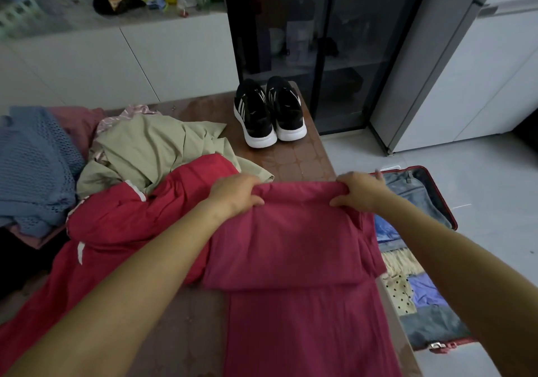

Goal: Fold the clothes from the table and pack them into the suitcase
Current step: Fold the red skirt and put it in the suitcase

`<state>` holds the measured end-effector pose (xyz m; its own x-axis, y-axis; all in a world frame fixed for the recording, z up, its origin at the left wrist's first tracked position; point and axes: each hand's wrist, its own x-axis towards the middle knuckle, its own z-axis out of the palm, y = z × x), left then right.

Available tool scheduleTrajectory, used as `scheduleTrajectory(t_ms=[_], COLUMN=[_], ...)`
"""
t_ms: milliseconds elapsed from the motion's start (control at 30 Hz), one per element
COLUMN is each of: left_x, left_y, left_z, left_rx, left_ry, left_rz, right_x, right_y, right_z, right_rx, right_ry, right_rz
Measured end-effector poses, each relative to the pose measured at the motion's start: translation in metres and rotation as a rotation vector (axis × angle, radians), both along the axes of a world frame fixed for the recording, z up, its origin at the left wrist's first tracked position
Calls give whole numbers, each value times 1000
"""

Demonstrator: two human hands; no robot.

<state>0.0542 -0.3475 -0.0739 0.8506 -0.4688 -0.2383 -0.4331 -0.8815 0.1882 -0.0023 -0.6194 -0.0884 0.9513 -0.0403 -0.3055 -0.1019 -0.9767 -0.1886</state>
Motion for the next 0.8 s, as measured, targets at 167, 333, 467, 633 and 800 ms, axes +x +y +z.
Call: scheduleTrajectory(t_ms=[167, 333, 467, 633, 800], left_x=[43, 26, -33, -121, -137], left_y=[-8, -3, 17, 46, 66], left_z=[44, 45, 47, 24, 3], left_rx=[-29, -28, -158, -67, -157], left_ry=[-305, -281, -297, -341, -361], left_rz=[24, -5, -121, -257, -169], right_x=[38, 14, -50, -146, -184], right_y=[1, 4, 3, -3, 6], right_z=[38, 37, 31, -1, -12], right_rx=[-41, -75, -81, -10, 29], right_ry=[-276, -360, -578, -651, -652], right_rz=[-88, -31, 88, 210, 202])
